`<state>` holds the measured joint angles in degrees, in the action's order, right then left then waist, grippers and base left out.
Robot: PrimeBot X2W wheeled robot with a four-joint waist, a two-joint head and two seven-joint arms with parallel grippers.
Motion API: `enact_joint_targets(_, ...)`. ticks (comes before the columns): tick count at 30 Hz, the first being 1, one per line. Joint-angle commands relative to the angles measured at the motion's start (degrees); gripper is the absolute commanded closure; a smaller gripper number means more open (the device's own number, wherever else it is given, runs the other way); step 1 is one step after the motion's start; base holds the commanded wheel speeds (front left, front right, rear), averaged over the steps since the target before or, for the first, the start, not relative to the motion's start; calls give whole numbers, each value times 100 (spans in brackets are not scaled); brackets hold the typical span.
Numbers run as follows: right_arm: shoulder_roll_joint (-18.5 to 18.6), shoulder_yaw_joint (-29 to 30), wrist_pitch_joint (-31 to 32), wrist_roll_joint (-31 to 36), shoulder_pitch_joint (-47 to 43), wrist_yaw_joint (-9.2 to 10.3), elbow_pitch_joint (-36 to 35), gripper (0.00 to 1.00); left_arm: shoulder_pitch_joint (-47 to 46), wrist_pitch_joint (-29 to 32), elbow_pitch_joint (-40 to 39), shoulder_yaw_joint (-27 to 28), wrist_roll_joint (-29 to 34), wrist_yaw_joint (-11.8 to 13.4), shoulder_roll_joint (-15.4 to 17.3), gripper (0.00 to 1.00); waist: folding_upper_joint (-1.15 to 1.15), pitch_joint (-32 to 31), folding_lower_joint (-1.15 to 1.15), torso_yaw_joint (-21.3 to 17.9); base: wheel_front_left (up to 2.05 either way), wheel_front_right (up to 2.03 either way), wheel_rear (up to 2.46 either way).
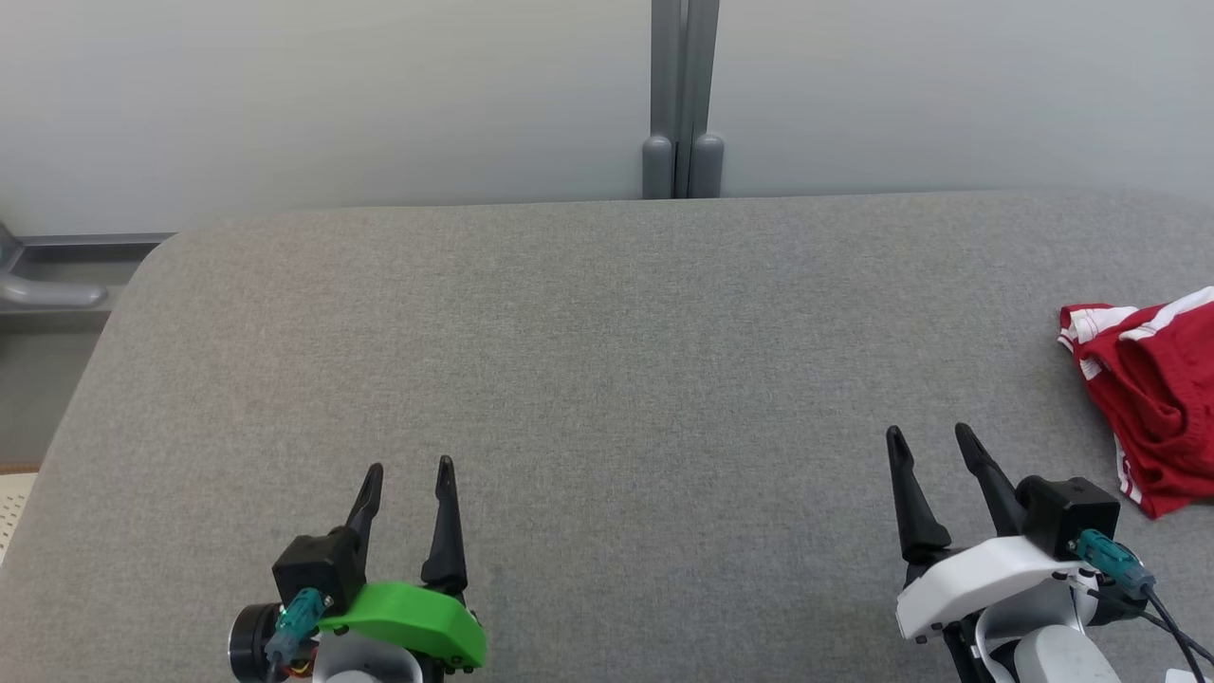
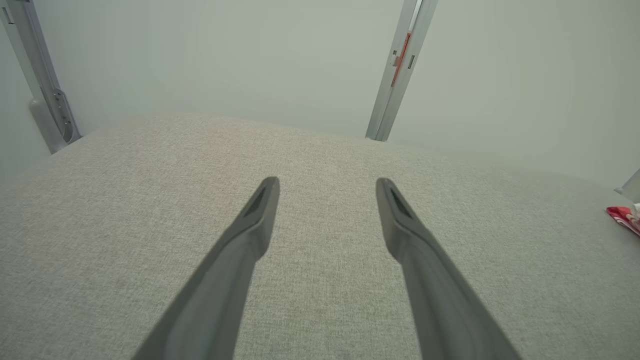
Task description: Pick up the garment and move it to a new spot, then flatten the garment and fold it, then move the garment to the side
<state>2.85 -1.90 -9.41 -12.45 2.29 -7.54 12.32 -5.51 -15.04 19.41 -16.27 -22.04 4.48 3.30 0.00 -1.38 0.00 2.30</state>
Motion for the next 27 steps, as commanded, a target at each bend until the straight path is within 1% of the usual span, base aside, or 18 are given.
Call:
enact_joint_targets(1, 10, 9, 8, 35, -70, 12, -26, 0, 73, -17, -2, 21, -7, -33, 29, 0, 0, 4, 0, 0, 0, 0, 0)
enact_joint_targets(14, 10, -19, 20, 22, -52, 12, -47, 0, 12, -17, 77, 24, 8, -33, 39, 0, 0, 34, 0, 3, 0, 0, 0)
enact_joint_targets(15, -2, -19, 24, -9, -2, 0, -4, 100, 8, 4, 92, 9, -1, -17, -1, 100, 0, 34, 0, 3, 0, 0, 0)
enact_joint_targets(19, -28, -26, 46, -70, -98, 0, 186, 100, 90, 53, 274, -10, -52, -22, -9, 100, 0, 35, 0, 1, 0, 0, 0)
enact_joint_targets(27, -24, 71, 216, -933, -37, 1, 182, 100, 64, 286, 189, 246, -808, -151, -12, 100, 0, 43, 0, -13, 0, 0, 0)
